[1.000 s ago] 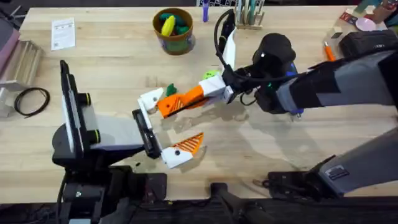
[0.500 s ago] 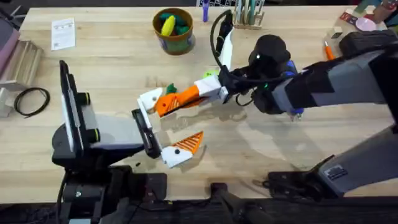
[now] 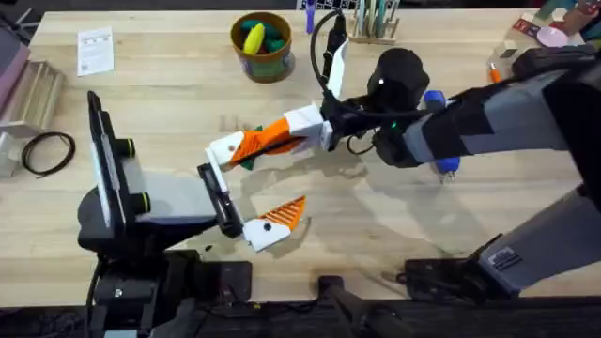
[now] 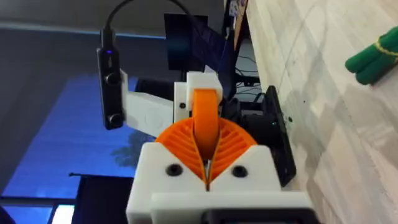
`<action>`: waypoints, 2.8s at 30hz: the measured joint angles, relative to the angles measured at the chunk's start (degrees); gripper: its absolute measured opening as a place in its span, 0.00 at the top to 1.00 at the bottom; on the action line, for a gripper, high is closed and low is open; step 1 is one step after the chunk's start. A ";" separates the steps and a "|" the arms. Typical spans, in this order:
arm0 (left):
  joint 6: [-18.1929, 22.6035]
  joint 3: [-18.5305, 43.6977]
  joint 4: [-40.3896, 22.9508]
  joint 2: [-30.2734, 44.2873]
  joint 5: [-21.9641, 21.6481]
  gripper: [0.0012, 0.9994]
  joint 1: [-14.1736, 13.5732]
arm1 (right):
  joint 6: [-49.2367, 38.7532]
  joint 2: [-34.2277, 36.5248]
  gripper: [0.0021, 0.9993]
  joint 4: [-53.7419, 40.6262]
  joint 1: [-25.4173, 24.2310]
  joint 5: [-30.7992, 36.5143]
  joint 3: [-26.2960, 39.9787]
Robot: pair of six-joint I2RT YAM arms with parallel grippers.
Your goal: Pick up the gripper from the table and insert it into the empty holder that is missing its gripper. Then pick up a screw, insert it into the mounting hole, and use the screwdriver to tighten it. Finally, clean up the table by picking up the vegetable and placing it into the bucket.
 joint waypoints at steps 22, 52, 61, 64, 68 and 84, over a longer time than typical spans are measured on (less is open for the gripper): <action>0.04 0.00 0.11 -0.01 -0.62 0.01 0.09 | 2.45 0.55 0.99 -1.19 1.54 0.48 1.88; 0.25 0.00 0.15 -0.01 -0.99 0.01 0.17 | 2.73 0.56 0.90 -2.21 2.12 0.99 2.48; 0.24 0.00 -0.05 -0.01 0.66 0.01 -0.07 | 2.69 0.55 0.16 -2.15 3.13 3.55 3.46; 0.24 0.00 -0.07 -0.01 0.87 0.01 -0.07 | 2.59 0.55 0.16 -2.16 3.13 3.73 3.48; 0.24 0.00 -0.09 -0.01 1.00 0.01 -0.07 | -0.23 -0.85 0.16 -6.42 2.97 3.79 3.48; 0.24 0.00 -0.09 -0.01 1.02 0.01 -0.07 | -38.74 -35.77 0.16 -81.84 -11.99 17.99 10.35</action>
